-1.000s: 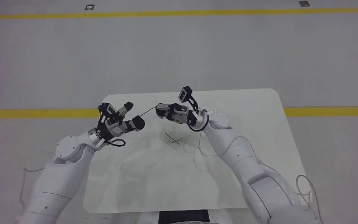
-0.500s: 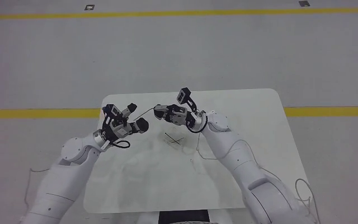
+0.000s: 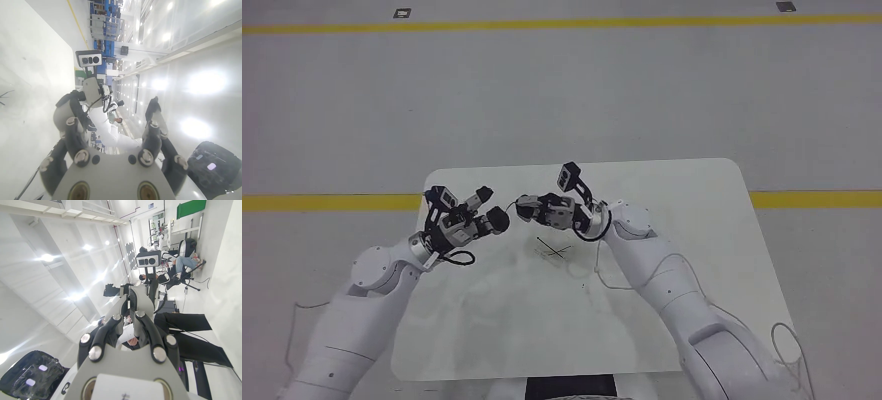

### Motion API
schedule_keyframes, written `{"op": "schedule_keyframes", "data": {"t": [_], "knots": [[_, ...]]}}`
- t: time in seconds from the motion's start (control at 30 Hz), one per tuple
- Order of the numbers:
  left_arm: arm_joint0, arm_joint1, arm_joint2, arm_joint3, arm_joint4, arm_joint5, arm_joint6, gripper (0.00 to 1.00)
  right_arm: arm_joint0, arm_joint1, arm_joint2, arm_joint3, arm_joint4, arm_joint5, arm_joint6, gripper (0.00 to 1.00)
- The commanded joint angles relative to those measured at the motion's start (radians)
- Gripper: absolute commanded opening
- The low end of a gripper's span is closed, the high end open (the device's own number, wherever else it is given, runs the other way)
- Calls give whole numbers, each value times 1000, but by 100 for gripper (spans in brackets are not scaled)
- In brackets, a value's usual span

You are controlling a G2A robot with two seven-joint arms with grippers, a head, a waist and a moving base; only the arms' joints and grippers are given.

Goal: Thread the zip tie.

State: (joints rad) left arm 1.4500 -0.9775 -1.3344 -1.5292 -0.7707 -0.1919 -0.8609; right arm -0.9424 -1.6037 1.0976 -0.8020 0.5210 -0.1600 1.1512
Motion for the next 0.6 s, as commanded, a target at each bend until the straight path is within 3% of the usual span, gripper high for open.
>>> {"op": "schedule_keyframes", "data": {"t": [0.0,0.33,0.57], "knots": [[0,0,0,-1,-1,2,0,46,-2,1,-2,-4,4,2,0,0],[3,-2,-6,4,-4,5,-5,42,-9,6,-13,-29,21,-7,-9,0],[2,-3,-8,6,-7,8,-18,31,-7,10,-33,-35,-8,-1,-27,0]]}}
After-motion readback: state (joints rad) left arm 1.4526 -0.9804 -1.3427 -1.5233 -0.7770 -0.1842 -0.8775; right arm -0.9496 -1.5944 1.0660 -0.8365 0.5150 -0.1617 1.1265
